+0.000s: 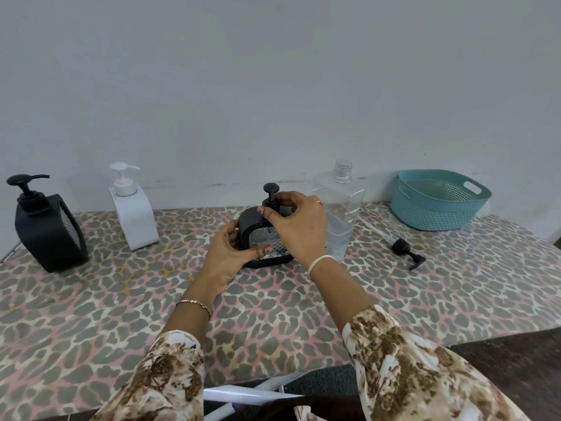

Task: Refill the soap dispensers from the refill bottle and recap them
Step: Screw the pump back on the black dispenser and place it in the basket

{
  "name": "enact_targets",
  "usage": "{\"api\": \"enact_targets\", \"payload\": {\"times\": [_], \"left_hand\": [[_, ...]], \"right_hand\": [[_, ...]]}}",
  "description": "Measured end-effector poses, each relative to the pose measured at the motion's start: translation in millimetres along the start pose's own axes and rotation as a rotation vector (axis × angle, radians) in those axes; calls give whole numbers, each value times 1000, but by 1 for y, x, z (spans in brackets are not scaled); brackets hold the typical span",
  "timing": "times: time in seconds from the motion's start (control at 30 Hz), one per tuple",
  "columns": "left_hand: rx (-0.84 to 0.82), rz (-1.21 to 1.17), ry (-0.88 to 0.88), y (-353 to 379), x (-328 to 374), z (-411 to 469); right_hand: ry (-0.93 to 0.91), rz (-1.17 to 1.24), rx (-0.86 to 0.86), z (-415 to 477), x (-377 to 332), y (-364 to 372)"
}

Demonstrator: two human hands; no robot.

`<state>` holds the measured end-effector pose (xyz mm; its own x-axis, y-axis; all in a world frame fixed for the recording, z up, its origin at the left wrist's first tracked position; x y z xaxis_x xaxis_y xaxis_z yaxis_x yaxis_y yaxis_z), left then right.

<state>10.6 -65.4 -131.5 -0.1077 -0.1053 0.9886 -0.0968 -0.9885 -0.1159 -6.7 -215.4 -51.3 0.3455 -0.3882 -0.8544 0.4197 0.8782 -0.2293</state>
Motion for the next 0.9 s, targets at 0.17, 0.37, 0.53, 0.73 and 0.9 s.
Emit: {"api": "enact_targets", "payload": {"times": [0.17,0.37,0.53,0.73,0.9], "left_hand": [[3,4,0,0,0,0],[-1,11,1,0,1,0],[7,13,10,0,3,-1],[29,52,23,0,3,-2],[44,83,23,-1,2,-1]], "right_hand": [[-24,-49,-79,2,-5,0],[-69,-113,-212,-4,-5,7],[-58,-107,-181,-5,-9,4],[-3,-149,-86,-7,-16,-1],[24,-248,-26,-7,-17,-1]]}}
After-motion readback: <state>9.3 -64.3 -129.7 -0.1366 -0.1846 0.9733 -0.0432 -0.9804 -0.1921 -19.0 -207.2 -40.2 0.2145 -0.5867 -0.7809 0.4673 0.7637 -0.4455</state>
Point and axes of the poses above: each hand's wrist, its own z-axis towards the middle knuckle, its own y-axis out of the palm, x = y × z, the point moved 6 cm from there along z, towards the middle knuckle, and after that the axes turned 13 degrees about z, right-handed, at the moved point
